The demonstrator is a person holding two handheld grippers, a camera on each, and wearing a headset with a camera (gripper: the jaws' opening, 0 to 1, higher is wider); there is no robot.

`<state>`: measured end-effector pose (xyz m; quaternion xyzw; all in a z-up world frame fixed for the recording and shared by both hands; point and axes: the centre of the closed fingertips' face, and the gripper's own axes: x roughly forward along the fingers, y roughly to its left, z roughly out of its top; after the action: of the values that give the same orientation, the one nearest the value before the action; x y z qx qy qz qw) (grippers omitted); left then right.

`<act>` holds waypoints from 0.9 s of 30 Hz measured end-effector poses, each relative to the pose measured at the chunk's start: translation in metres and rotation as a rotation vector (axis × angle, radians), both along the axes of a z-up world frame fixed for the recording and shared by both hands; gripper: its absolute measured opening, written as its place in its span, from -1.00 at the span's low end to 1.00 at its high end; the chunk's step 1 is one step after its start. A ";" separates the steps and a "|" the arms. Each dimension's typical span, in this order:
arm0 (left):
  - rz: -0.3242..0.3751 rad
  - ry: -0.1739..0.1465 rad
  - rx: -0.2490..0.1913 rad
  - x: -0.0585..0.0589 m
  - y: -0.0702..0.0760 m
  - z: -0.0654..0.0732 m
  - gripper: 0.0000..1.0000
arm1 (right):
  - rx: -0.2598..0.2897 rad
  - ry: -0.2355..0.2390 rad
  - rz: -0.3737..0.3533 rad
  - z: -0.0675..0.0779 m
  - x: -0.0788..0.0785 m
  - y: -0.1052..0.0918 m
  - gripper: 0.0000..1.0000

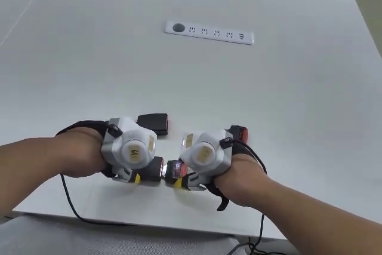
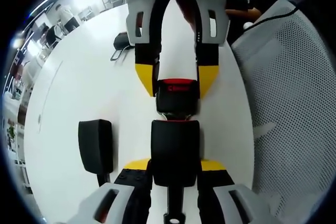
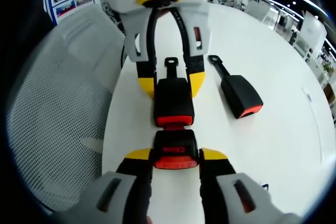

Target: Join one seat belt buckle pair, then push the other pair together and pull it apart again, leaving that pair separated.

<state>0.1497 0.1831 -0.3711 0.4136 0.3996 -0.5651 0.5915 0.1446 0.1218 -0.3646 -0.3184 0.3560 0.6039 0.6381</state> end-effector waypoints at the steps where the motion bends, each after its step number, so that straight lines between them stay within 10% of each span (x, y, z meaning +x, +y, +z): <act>1: 0.003 -0.001 0.000 0.000 0.000 0.001 -0.32 | 0.007 0.005 -0.005 0.002 0.000 0.000 -0.32; 6: 0.044 0.006 -0.053 0.002 -0.004 0.020 -0.34 | 0.046 0.012 -0.031 0.017 0.002 -0.002 -0.33; 13: 0.054 -0.071 -0.090 0.018 -0.007 0.043 -0.38 | 0.083 -0.011 -0.050 0.037 0.020 -0.018 -0.35; 27: 0.117 -0.128 -0.087 0.090 0.004 0.046 -0.33 | 0.001 -0.069 -0.151 0.027 0.073 -0.091 -0.34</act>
<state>0.2394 0.1872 -0.3248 0.3986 0.3597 -0.5187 0.6653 0.2178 0.0306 -0.3380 -0.3109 0.3565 0.5430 0.6938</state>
